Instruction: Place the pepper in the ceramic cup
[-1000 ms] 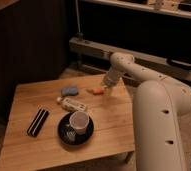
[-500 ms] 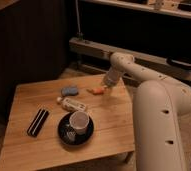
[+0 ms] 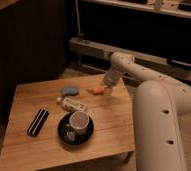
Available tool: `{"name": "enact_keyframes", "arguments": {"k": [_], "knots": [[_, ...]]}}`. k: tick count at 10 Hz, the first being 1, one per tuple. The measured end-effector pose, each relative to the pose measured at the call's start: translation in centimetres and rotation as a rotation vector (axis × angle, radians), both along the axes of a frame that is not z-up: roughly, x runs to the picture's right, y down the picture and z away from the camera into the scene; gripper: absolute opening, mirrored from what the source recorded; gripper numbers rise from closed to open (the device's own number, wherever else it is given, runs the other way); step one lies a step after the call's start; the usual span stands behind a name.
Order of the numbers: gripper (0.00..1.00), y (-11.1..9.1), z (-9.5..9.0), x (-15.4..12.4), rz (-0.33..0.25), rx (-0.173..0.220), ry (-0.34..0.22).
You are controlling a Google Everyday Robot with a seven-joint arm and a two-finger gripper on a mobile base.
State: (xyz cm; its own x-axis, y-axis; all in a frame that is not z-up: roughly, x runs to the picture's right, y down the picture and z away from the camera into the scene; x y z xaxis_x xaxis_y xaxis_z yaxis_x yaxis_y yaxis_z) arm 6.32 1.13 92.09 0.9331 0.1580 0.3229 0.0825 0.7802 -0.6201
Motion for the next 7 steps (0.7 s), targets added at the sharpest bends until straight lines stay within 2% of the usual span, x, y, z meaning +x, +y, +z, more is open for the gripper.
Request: {"name": "enact_keyframes", "arguments": {"k": [2,4,7], "knots": [[0.7,-0.2,0.0,0.1,0.013,0.009,0.003],[0.7,-1.3,0.8,1.1,0.056,0.053,0.013],[0.7,-2.6,2.0,0.5,0.091,0.076,-0.024]]}}
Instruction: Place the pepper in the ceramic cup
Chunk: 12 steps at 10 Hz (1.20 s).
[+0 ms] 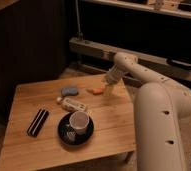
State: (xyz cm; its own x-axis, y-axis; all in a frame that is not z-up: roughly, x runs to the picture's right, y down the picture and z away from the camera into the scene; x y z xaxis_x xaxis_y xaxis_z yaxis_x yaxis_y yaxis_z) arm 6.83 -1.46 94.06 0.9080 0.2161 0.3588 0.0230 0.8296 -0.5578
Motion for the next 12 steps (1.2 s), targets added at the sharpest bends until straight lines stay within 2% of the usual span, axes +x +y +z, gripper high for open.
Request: {"name": "enact_keyframes", "arguments": {"k": [5,9,12], "knots": [[0.7,-0.7,0.7,-1.3,0.048,-0.021,-0.105],[0.7,-0.4,1.5,-4.0,0.016,-0.049,-0.141],[0.7,0.8,1.6,-4.6,-0.015,-0.069,-0.145]]}}
